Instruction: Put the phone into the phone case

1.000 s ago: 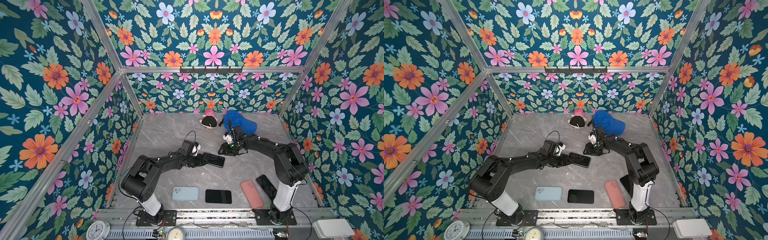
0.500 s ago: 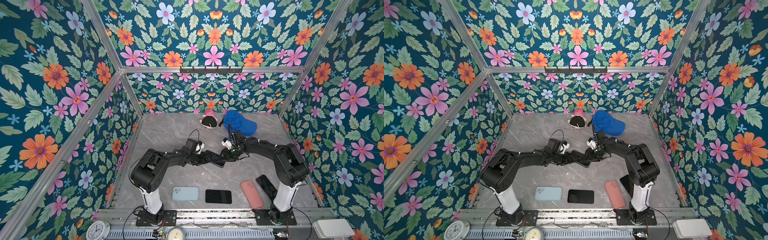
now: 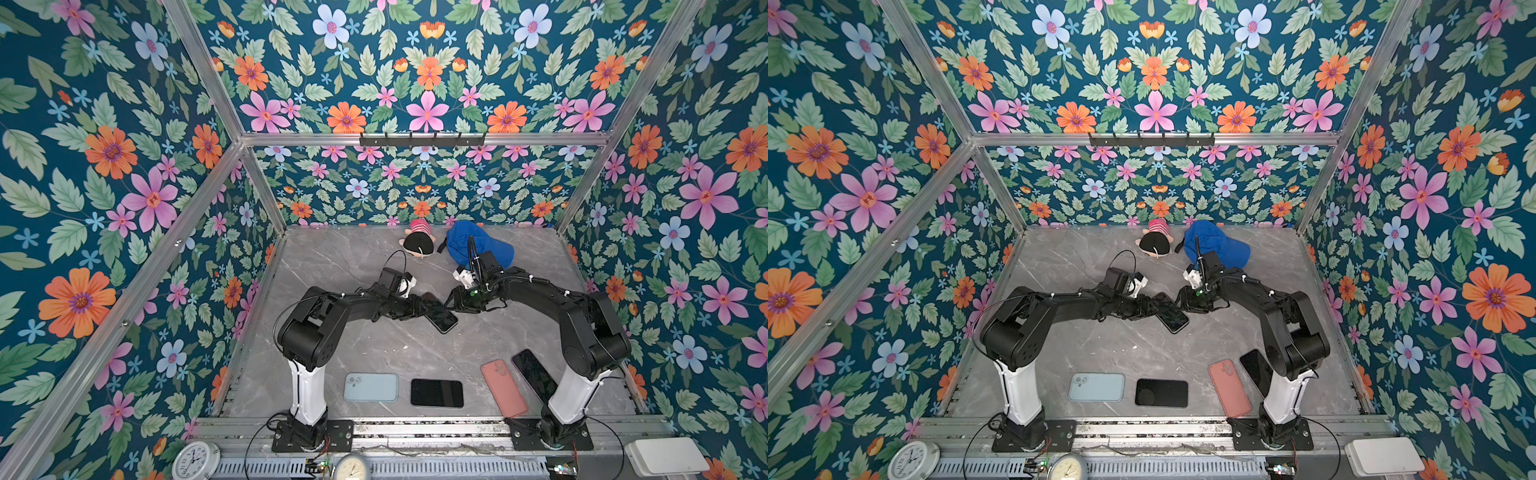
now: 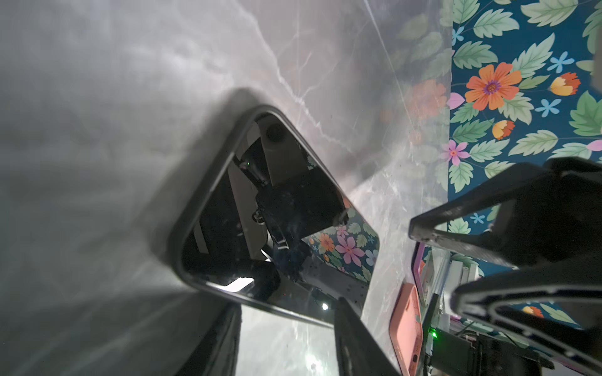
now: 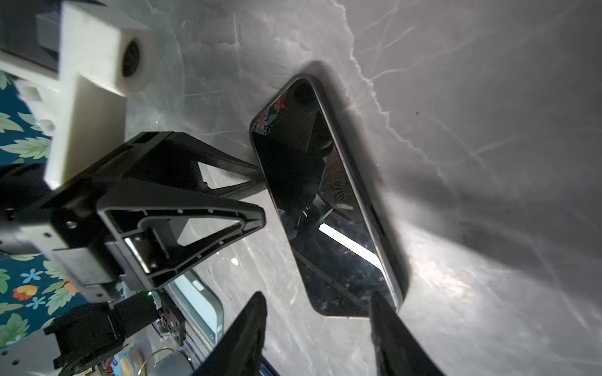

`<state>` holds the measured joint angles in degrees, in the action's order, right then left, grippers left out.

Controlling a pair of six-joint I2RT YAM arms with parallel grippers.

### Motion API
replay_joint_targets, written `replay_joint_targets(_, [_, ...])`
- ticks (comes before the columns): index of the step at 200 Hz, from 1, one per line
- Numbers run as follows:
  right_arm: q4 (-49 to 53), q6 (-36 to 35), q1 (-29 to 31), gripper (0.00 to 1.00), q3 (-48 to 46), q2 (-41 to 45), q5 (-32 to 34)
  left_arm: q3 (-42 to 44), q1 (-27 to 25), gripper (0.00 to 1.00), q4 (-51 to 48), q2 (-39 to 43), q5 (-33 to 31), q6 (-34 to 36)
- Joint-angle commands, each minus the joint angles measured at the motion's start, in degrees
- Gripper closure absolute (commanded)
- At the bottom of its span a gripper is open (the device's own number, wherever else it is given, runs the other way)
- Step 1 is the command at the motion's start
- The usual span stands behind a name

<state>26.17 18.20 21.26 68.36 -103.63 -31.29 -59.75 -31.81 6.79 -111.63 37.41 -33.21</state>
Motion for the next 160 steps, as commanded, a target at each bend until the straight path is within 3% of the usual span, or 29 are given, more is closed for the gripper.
replay_joint_targets(1, [0.18, -2.70, -0.27, 0.46, 1.69, -2.49, 0.71, -2.51, 0.09, 0.51, -4.85, -2.05, -1.62, 2.62])
replay_joint_targets(101, [-2.36, -0.18, 0.01, 0.54, -1.95, -4.19, -5.01, -6.99, -0.14, 0.56, -4.11, -6.27, 0.41, 2.01])
replay_joint_targets(160, [2.32, -2.46, -2.32, 0.52, 1.43, -3.01, 2.69, -7.23, -0.16, 0.56, -4.23, -6.67, 0.33, 2.19])
